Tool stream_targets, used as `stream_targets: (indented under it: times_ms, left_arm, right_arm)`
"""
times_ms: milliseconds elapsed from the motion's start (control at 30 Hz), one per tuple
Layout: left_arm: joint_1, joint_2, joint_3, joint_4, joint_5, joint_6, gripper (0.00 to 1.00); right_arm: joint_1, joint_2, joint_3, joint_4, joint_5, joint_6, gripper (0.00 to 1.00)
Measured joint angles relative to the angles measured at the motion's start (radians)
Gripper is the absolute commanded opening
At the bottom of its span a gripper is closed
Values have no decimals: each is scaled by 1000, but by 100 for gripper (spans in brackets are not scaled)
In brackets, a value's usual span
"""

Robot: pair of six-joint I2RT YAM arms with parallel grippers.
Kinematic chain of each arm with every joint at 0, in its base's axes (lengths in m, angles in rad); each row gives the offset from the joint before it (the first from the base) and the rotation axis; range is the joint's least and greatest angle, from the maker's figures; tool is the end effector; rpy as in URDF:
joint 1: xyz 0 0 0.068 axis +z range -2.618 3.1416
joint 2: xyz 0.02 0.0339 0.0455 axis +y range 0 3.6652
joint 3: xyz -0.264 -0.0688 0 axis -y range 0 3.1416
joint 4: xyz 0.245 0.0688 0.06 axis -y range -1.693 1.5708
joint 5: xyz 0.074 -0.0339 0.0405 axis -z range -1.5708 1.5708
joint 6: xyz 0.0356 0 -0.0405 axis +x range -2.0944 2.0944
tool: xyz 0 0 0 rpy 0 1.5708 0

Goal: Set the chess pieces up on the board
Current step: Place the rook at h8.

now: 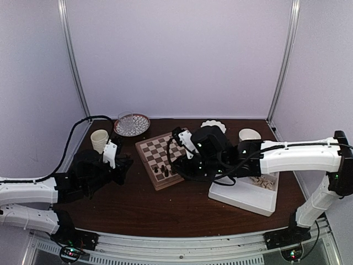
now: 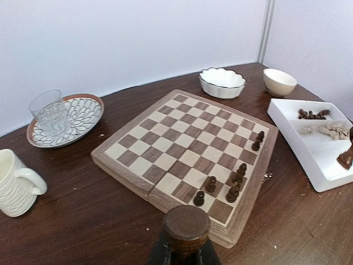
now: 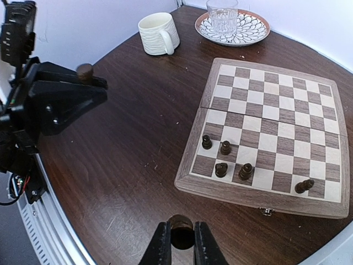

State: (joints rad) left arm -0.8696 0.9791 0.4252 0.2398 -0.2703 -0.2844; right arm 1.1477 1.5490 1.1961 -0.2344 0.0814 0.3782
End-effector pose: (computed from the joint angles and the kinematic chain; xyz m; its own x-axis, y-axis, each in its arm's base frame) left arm 0.1464 -0.1587 0.2213 -0.3519 -0.0023 -0.9360 0.4936 0.8492 -0.1877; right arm 0.1488 0.3234 0.2884 -0.5367 -0.2957 -0.7902 -0.7347 0.6242 0.2655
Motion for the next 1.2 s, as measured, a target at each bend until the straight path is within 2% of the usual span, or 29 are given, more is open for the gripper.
stream_targets:
  times_ms: [133,267,633,900,1200]
  left_arm:
    - [0,-94,-66,35,-123,-10,0]
    - [0,-135,-77,53,-174,-10,0]
    - [0,-150,-77,59,-201,-2,0]
    - [0,-152,-77,58,-200,-1,0]
    - [0,-158,-77,48,-198,-1,0]
  right_arm:
    - [0,117,77,-2,9,-14,5]
    - [0,229,158,-3,21,-16,7]
    - [0,496,383,-59,130,-6,9]
    - [0,618,491,-121,190,-5,9]
    - [0,651,532,-164,236,-5,9]
